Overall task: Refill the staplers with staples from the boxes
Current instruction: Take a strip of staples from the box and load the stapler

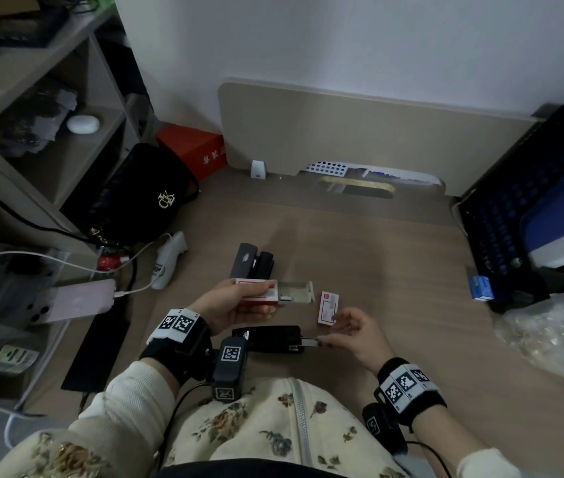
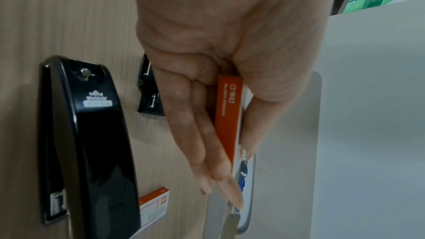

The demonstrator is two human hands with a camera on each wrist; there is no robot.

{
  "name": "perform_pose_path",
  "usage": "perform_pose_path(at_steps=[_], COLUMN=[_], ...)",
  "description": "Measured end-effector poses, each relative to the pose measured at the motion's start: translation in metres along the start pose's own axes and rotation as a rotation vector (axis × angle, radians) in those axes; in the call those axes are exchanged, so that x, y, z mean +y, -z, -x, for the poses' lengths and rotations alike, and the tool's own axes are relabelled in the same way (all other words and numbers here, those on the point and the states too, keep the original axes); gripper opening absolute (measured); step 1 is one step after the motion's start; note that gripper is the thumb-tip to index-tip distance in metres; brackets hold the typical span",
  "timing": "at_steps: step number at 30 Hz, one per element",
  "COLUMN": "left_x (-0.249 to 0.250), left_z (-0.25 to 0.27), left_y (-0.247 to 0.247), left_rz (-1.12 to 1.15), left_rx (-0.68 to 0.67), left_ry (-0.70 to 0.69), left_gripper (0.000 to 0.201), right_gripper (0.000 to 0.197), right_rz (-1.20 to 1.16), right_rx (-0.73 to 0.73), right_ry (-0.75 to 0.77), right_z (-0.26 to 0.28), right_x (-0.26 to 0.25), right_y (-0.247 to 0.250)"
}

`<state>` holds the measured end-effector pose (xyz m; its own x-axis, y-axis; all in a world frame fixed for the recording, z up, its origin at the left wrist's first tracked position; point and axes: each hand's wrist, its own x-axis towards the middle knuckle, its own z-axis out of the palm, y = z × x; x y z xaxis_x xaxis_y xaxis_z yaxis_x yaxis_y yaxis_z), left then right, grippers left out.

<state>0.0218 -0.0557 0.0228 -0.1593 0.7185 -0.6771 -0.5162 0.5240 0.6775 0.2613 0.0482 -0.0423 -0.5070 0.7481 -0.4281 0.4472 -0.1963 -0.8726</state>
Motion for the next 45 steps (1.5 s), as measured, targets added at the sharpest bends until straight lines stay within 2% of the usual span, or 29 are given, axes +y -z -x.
perform_pose_path(at_steps=[2, 12, 17, 21, 25, 31, 35, 37, 42, 45], left_x=[0.0, 0.001, 0.0, 0.0, 0.0, 0.0, 0.0, 0.001, 0.002, 0.002], left_z=[0.0, 0.001, -0.001, -0.001, -0.001, -0.002, -0.003, -0.003, -0.003, -0.003], left_y=[0.001, 0.002, 0.005, 0.004, 0.004, 0.005, 0.002, 0.001, 0.0, 0.001], left_rz=[-0.003, -0.021, -0.015, -0.018, -0.032, -0.036, -0.033, -0.038, -0.022, -0.024], left_rx=[0.007, 0.045, 0.049, 0.049, 0.052, 0.054, 0.046, 0.038, 0.023, 0.019], left_ry=[0.003, 0.013, 0.015, 0.015, 0.014, 0.005, 0.004, 0.006, 0.007, 0.005], left_gripper=[0.022, 0.029, 0.029, 0.021, 0.026, 0.025, 0.027, 0.028, 0.018, 0.017], right_gripper=[0.045, 0.036, 0.024, 0.024, 0.026, 0.045, 0.029, 0.022, 0.03, 0.031], right_rz=[0.143, 0.565, 0.64, 0.664, 0.723, 0.694, 0.746, 0.723, 0.844, 0.838], right_rx=[0.008, -0.107, -0.131, -0.161, -0.176, -0.148, -0.108, -0.111, -0.169, -0.162], right_ry=[0.036, 0.111, 0.171, 0.184, 0.207, 0.196, 0.278, 0.267, 0.224, 0.225], right_z=[-0.001, -0.01, -0.015, -0.017, -0.018, -0.013, -0.007, -0.005, -0.001, -0.001], right_x=[0.0, 0.019, 0.021, 0.023, 0.025, 0.024, 0.03, 0.034, 0.042, 0.041], right_y=[-0.001, -0.008, -0.012, -0.012, -0.016, -0.013, 0.004, 0.009, 0.007, 0.004])
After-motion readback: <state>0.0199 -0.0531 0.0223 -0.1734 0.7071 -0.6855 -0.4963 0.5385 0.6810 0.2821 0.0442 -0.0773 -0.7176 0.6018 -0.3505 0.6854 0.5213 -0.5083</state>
